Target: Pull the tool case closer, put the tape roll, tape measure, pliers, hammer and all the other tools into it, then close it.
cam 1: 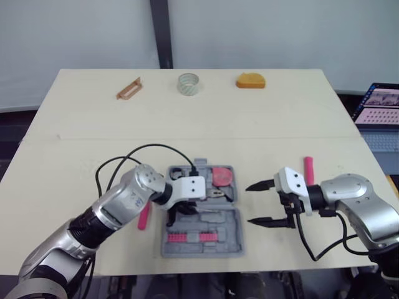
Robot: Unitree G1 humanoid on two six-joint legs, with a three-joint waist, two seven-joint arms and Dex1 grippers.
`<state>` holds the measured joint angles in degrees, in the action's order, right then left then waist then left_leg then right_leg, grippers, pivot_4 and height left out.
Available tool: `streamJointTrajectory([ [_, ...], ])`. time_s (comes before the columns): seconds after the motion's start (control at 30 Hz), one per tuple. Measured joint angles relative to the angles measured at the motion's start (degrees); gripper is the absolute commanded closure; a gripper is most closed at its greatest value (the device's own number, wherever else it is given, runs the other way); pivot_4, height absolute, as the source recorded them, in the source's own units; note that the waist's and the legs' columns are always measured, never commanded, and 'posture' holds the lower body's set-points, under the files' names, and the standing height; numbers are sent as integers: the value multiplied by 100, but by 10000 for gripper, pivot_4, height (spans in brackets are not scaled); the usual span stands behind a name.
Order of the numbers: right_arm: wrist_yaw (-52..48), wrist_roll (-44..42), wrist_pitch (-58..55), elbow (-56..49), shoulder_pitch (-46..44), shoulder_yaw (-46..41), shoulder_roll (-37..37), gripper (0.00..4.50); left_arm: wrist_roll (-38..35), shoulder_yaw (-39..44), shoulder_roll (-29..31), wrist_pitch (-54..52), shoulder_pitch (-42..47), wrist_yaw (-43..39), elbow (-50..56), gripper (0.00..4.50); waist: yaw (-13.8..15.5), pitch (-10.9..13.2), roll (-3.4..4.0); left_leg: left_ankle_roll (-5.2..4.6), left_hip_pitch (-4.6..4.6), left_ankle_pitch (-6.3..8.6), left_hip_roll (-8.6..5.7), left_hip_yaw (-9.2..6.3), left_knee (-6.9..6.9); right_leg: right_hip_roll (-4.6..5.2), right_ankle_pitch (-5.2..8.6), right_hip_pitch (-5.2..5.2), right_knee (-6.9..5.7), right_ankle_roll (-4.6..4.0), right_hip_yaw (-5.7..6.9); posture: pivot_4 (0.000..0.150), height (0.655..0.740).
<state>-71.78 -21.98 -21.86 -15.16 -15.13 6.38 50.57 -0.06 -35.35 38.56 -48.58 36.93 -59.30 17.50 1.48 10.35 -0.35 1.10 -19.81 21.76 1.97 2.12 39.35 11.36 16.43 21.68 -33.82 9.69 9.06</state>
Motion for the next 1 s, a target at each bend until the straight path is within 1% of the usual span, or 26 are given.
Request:
streamJointTrajectory([
  [0.6,0,0,-4,1,-19,0,0,0,43,-10,11,138,-100,-15,-20,44166,0,0,0,-2,-8,1,0,-4,13,0,-1,0,-2,0,2,1500,7400],
  [1.0,0,1,-3,1,-19,0,0,0,54,-11,-21,168,-123,-2,-35,44166,5,0,0,-12,-32,7,0,-14,41,0,-3,1,-2,3,8,1500,7400],
])
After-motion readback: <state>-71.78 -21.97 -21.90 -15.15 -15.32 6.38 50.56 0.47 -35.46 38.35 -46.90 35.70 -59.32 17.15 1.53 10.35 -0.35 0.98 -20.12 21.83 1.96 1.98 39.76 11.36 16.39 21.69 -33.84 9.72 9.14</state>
